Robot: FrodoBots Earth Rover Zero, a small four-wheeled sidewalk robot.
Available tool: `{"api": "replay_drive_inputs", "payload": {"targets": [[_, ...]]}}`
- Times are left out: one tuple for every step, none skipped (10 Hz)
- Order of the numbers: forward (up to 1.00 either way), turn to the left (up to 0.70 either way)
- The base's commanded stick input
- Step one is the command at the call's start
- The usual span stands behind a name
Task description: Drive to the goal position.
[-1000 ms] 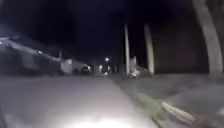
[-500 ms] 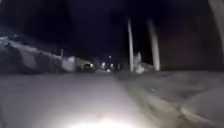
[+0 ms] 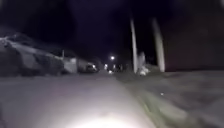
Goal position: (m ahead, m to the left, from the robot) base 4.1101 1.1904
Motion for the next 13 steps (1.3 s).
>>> {"api": "replay_drive_inputs", "payload": {"targets": [[0.7, -0.2], [0.7, -0.32], [0.7, -0.35], [0.7, -0.35], [0.7, -0.35], [0.7, -0.34], [0.7, -0.3], [0.7, -0.02], [0.7, 0.0], [0.7, 0.0], [0.7, 0.0], [0.7, 0.0], [0.7, 0.0]]}}
